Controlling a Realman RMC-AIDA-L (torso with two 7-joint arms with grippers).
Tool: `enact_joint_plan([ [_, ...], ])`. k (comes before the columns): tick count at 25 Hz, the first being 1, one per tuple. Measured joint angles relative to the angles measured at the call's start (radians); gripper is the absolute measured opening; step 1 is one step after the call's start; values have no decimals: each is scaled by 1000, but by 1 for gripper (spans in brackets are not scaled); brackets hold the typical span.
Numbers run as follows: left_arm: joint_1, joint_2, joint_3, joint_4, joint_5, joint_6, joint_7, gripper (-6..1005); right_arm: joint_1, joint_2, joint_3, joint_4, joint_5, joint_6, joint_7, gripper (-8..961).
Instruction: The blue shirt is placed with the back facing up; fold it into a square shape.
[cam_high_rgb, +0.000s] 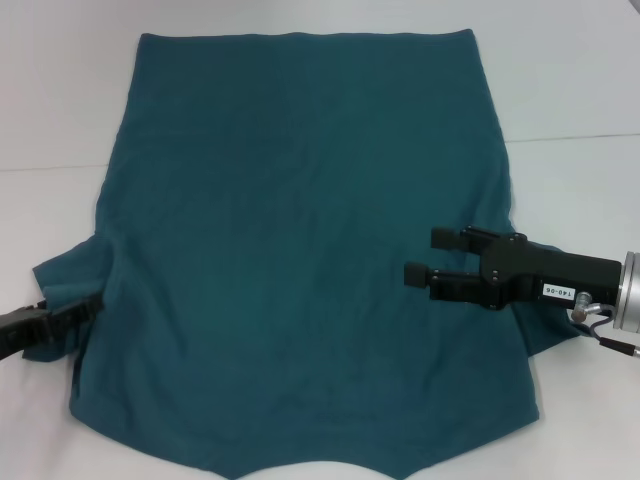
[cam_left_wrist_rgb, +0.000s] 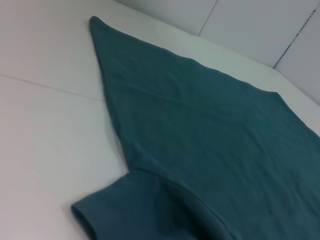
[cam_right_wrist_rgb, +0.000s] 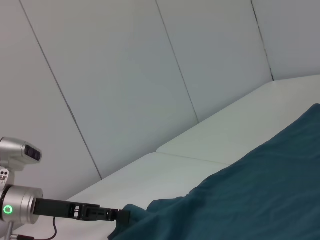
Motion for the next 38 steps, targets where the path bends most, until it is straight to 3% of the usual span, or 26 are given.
enact_joint_plan([
  [5, 0, 2, -9, 6, -1, -22, -17, 792, 2, 2, 1, 0, 0, 0, 0, 941],
  [10, -5, 4, 1, 16, 23, -31, -49, 568, 3, 4, 1, 0, 0, 0, 0, 941],
  [13, -8, 4, 5, 17, 26, -33, -52, 356, 3, 4, 4, 0, 0, 0, 0, 941],
  [24, -9, 3, 9, 18, 28, -34, -52, 128, 2, 5, 10, 0, 0, -2, 0, 940],
  [29, -13, 6, 9, 26, 28, -35, -52, 32, 3, 7, 11, 0, 0, -1, 0, 941],
  [38, -14, 23, 7, 107, 28, -34, -78, 36, 5, 11, 13, 5, 0, 11, 0, 940],
])
